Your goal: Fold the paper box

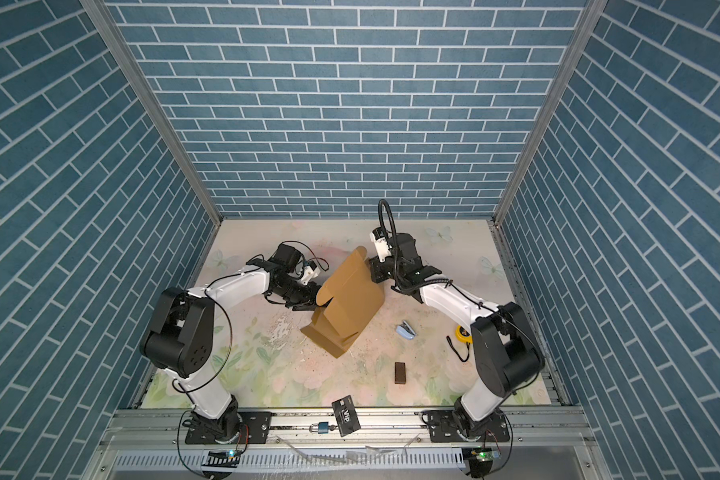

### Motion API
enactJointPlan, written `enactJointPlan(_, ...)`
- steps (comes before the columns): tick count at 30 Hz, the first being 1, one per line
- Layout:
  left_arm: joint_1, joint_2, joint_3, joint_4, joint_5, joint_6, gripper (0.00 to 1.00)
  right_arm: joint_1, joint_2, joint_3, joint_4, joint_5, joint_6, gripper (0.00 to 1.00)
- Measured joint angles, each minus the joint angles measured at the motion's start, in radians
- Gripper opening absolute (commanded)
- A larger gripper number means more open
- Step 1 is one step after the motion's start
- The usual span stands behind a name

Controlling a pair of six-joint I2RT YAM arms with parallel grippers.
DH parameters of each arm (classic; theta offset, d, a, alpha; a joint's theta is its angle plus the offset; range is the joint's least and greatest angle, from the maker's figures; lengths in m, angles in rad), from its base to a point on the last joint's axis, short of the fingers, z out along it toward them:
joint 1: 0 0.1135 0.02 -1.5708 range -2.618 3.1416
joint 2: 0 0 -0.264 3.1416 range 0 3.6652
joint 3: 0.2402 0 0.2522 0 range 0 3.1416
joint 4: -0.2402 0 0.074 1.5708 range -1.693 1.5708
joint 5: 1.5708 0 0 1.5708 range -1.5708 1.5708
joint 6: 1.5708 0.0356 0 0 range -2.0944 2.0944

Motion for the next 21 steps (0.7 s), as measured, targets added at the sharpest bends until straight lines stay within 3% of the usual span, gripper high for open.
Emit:
enactJointPlan(4, 0.003, -0.041, -0.049, 0.026, 0.021, -0.036, 0.65, -0.021, 0.099, 0.127, 0.0, -0.046, 0.013, 0.0)
enactJointPlan(9, 0.021, -0.147, -0.081, 0.034, -0.016, -0.026, 0.65, -0.064, 0.079, 0.135, -0.027, -0.043, 0.024, 0.0)
enactJointPlan(15, 0.1, -0.203, -0.059, 0.048, -0.105, 0.005, 0.69, -0.131, -0.108, -0.104, -0.071, 0.019, 0.093, 0.0)
enactJointPlan(21, 0.106, -0.093, 0.057, 0.05, -0.09, 0.023, 0.69, -0.127, -0.194, -0.351, -0.054, 0.024, 0.233, 0.0)
